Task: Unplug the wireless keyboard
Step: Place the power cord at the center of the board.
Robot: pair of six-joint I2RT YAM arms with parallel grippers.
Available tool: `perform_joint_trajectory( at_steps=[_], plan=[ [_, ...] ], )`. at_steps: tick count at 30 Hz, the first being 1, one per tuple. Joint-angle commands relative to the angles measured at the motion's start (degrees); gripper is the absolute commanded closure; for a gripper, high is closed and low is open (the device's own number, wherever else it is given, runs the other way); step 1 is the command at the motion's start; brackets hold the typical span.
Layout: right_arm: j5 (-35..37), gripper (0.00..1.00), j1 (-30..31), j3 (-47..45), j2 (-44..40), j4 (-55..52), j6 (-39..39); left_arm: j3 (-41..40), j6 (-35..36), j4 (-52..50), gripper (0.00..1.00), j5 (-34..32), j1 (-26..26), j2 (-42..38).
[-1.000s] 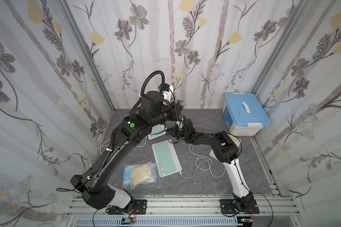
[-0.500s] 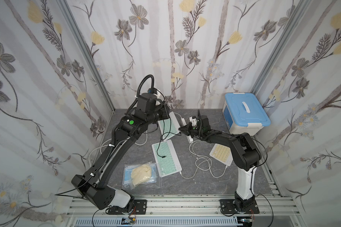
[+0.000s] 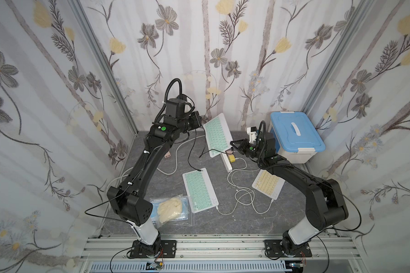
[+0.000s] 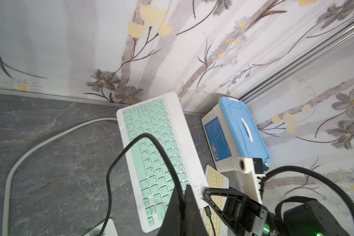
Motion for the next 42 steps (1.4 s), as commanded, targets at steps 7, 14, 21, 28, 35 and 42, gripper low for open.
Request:
perform_joint_trajectory(
  at_steps=[7, 14, 21, 28, 35, 42],
  plan=[
    [9.02, 1.00, -1.95, -2.69, -9.73, 8.36, -6.52, -24.00, -7.20, 25.07, 0.80, 8.40, -0.51, 1.03],
    [7.17, 1.00, -3.67, -2.16, -10.78, 9.85, -7.44, -28.39, -6.63, 23.71, 0.44, 7.75, -0.11, 6.01],
    [-0.22, 1.00, -6.72, -0.75, -11.37, 11.88, -7.03, -32.05, -3.84, 21.71, 0.19, 8.14, 2.31, 1.05],
    [-12.49, 1.00, -7.58, -1.14, -9.04, 18.85, 0.35, -33.15, -7.72, 31.19, 0.13, 21.05, 3.50, -6.66],
    [-16.78, 1.00, -7.58, -6.74, -5.21, 33.01, 15.75, -34.35, -20.16, 49.79, 0.05, 26.46, 2.11, -6.85],
    [-16.98, 1.00, -7.41, -8.18, -1.92, 42.43, 27.09, -35.49, -24.10, 55.52, 0.06, 24.28, 0.68, -5.54]
  ],
)
